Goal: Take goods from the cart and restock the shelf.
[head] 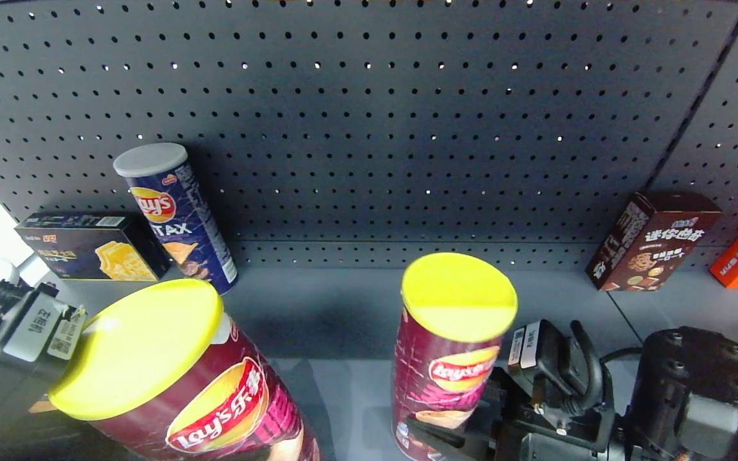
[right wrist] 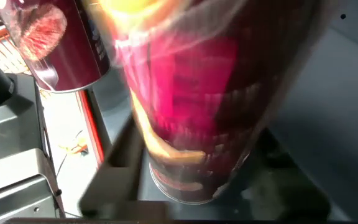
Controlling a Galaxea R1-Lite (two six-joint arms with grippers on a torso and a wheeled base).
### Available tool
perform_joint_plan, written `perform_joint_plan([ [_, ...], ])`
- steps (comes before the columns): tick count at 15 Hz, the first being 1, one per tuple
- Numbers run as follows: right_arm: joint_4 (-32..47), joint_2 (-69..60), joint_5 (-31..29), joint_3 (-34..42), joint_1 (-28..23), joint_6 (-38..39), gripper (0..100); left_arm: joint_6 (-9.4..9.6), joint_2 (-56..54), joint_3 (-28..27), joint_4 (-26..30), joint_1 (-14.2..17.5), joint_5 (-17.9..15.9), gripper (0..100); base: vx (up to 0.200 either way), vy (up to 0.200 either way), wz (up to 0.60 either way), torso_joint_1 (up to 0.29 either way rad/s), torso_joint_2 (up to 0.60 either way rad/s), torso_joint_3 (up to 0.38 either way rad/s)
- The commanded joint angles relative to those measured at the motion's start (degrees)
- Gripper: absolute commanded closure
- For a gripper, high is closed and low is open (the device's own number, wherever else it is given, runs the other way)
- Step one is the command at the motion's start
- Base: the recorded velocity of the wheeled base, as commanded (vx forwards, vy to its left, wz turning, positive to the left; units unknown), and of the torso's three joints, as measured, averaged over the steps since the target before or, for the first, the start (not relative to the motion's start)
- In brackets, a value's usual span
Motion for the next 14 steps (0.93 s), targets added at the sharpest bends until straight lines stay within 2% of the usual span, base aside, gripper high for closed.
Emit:
perform_joint_plan([
  [1,0.02,0.71,0.02,0.24,0.0,-0.08,0,0.03,-0.01,-0.08,-0.03,-0.01,-0.01,100,0.0,0.0,0.0,0.0,0.0,0.0],
  [5,0.02,-2.1,-0.07,3.14,-0.09,-0.08,0,0.03,-0.01,-0.34,-0.12,-0.01,-0.01,100,0.0,0.0,0.0,0.0,0.0,0.0],
  [9,0.11,-10.54,-0.16,7.27,0.0,-0.08,0,0.03,0.08,-0.69,-0.12,-0.01,0.08,100,0.0,0.0,0.0,0.0,0.0,0.0],
  [13,1.08,-18.1,-2.97,7.71,-0.09,-0.08,0,0.03,0.08,-0.61,-0.12,-0.01,-0.01,100,0.0,0.0,0.0,0.0,0.0,0.0],
  [14,0.46,-20.38,-4.55,9.73,-0.09,-0.52,0,0.03,0.17,-0.96,-0.38,-0.01,-0.01,100,0.0,0.0,0.0,0.0,0.0,0.0],
])
